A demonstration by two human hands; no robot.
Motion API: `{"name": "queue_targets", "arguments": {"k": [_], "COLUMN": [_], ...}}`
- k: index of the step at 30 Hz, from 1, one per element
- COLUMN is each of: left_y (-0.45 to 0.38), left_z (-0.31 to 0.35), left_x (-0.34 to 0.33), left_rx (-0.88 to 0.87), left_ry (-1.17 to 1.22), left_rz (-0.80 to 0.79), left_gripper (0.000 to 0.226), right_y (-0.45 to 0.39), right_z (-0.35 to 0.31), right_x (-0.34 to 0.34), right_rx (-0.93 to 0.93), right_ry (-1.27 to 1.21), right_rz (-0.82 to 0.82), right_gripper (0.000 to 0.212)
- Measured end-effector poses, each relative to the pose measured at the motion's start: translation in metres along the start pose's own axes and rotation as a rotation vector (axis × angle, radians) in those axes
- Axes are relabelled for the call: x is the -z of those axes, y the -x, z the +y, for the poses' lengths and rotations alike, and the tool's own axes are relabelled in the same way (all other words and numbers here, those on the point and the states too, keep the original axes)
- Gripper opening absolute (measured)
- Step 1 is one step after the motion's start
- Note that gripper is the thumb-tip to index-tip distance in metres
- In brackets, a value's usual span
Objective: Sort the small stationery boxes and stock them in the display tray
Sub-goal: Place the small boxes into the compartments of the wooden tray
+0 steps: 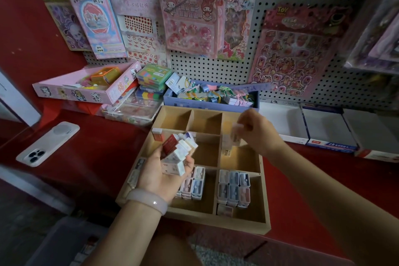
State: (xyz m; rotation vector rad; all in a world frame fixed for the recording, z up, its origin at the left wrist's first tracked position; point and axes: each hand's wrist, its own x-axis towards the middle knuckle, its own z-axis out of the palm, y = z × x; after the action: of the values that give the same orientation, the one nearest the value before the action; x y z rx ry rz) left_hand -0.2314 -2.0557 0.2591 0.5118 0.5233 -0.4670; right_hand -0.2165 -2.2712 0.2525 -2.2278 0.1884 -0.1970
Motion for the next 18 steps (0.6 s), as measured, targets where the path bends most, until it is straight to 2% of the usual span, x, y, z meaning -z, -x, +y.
{"name": "queue_targets", "arguments": {"k": [4, 8, 14, 18], "left_y": [-0.001, -0.002, -0.004, -0.003], "left_z": [-0.002, 0.000, 0.005, 0.007], "left_x": [-0.001, 0.001, 0.005, 0.002], "left_rx": [-0.001, -0.005, -0.017, -0.029], "left_ry": [-0.019, -0.038, -0.066, -0.051], "left_rz": [0.009, 0.013, 0.018, 0.009], "left_gripper": [0.033, 0.031, 0.032, 0.033], "right_y": [0.019, 0.024, 0.022, 0.018], "right_z": [0.016, 0.023, 0.025, 0.021], "right_x": [-0.011, -0.031, -0.047, -0.043], "right_rx": [0.135, 0.228, 0.139, 0.066], "right_ry": [0.267, 0.372, 0.440, 0.399], "right_rz": [-0.057, -0.070, -0.042, -0.116], "right_gripper": [0.016, 0.017, 0.022, 0.027]}}
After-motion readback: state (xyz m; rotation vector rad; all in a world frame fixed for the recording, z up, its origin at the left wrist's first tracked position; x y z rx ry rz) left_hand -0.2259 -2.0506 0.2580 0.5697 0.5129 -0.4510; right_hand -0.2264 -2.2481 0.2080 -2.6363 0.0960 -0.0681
